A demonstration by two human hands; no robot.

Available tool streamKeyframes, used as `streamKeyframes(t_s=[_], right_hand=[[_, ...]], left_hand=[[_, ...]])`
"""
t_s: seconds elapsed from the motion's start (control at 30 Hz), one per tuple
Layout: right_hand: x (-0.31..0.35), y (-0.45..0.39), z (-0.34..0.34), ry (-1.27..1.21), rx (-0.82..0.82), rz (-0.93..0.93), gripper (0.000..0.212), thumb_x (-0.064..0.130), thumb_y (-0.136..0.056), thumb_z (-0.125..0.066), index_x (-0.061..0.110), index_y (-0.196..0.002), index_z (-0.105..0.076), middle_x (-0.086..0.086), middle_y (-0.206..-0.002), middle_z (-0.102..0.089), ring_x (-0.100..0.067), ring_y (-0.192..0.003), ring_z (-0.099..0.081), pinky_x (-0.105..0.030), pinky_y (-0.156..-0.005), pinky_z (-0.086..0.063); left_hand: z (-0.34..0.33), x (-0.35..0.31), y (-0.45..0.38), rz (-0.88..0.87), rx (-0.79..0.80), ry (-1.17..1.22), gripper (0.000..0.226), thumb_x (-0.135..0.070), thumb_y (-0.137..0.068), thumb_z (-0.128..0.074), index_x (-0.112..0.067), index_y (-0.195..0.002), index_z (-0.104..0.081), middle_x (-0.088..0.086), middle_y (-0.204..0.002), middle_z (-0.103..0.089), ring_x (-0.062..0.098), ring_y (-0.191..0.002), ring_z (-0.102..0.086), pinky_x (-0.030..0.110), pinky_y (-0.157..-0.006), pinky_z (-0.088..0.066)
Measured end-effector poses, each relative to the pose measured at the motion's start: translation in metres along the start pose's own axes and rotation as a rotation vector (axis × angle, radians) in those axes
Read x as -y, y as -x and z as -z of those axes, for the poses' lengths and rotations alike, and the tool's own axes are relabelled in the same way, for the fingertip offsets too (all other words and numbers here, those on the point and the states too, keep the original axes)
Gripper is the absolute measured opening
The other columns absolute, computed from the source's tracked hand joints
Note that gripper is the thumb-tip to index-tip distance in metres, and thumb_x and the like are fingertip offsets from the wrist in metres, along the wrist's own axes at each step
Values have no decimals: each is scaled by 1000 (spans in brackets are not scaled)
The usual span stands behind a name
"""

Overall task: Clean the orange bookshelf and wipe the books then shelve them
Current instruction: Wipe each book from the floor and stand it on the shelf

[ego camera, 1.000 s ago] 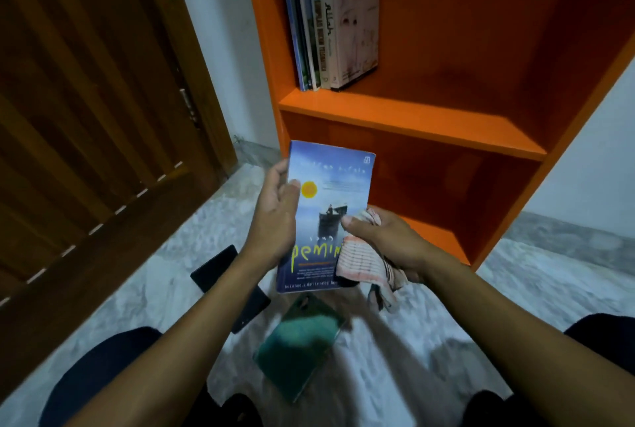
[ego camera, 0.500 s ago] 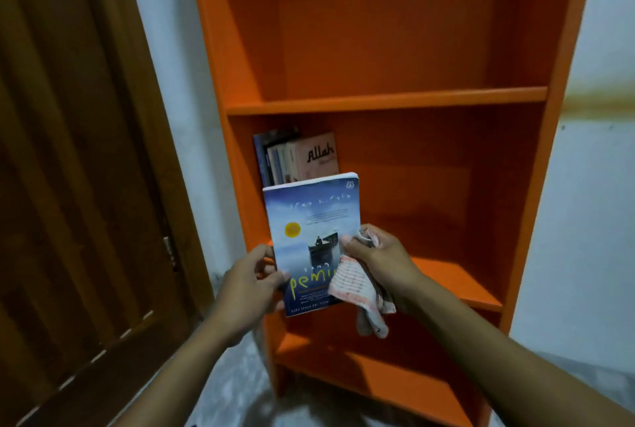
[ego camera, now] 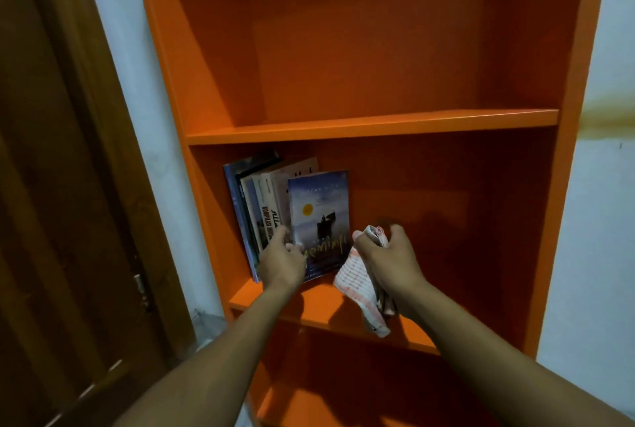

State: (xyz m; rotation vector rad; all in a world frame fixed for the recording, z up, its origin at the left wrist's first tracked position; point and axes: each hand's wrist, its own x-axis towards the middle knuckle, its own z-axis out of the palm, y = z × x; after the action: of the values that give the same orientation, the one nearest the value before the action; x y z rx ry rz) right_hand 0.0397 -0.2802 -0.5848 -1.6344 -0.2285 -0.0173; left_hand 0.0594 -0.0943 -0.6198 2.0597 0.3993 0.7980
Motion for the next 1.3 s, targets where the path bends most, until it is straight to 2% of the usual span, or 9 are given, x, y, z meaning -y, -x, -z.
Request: streamKeyframes(t_s=[0.1, 0.2, 0.33, 0.53, 0.7, 0.93, 1.07, 1.17, 1.3], right_hand=[[-10, -11, 4, -9, -4, 16, 27, 40, -92, -65, 22, -103, -49, -2, -96, -57, -19, -82, -58, -36, -67, -46], [-17, -16, 6, 3, 3, 22, 24, 38, -92, -66, 19, -98, -51, -2, -86, -56, -19, -74, -56, -35, -63, -44], [-24, -17, 6, 28, 22, 36, 26, 38, -91, -67, 16, -97, -54, -5, -83, -56, -20, -72, -56, -39, -65, -46], [-33, -11, 4, -6, 62, 15, 21, 36, -91, -68, 21, -100, -56, -12, -95, -65, -29, -83, -66, -40, -69, -51], [-31, 4, -1, -52, 90, 34, 19, 29, -90, -70, 26, -106, -59, -8, -102, -67, -33, -95, -67, -41, -75, -52], [-48, 59, -18, -108, 293, -147, 13, 14, -90, -70, 14, -97, -60, -8, -83, -62, -22, -74, -61, -35, -65, -47], [-74, 100, -23, -51, 316, -276, 14, 5, -93, -63, 9, -80, -61, -8, -69, -59, -16, -59, -57, -22, -52, -45], [-104, 129, -22, 7, 245, -316, 21, 3, -95, -59, 11, -75, -61, -5, -67, -58, -15, -59, -55, -22, -53, -44], [-148, 168, -15, 53, 190, -421, 20, 8, -96, -61, 14, -76, -60, -11, -72, -54, -20, -65, -52, -30, -60, -40]], left_hand=[[-27, 3, -11, 115, -98, 10, 30, -3, -94, -51, -17, -119, -59, 12, -103, -68, 36, -91, -61, 33, -67, -42], [-45, 8, -15, 191, -127, 3, 47, 3, -91, -50, -12, -135, -55, 17, -117, -65, 39, -104, -60, 36, -75, -45], [-50, 19, -16, 145, -96, -159, 23, -1, -90, -55, -5, -112, -61, 19, -105, -66, 37, -91, -61, 41, -68, -51], [-31, 27, -16, 27, -48, -306, 21, -24, -95, -63, -14, -113, -61, 13, -105, -69, 37, -97, -65, 35, -68, -43], [-16, 35, -9, -33, -45, -381, 19, -33, -96, -56, -18, -107, -59, 10, -99, -67, 33, -89, -61, 36, -68, -45], [26, 62, 37, -161, -44, -390, 18, -39, -98, -53, -23, -104, -59, 7, -86, -71, 36, -83, -65, 40, -61, -50], [53, 94, 86, -121, -4, -355, 14, -34, -99, -53, -21, -97, -58, 1, -76, -64, 31, -78, -63, 33, -59, -39], [68, 137, 125, -48, 91, -348, 12, -34, -99, -51, -23, -97, -57, 0, -79, -63, 26, -77, -62, 34, -61, -44], [75, 206, 191, 181, 395, -269, 15, -40, -100, -52, -27, -108, -52, 9, -91, -66, 31, -83, -66, 49, -75, -56]])
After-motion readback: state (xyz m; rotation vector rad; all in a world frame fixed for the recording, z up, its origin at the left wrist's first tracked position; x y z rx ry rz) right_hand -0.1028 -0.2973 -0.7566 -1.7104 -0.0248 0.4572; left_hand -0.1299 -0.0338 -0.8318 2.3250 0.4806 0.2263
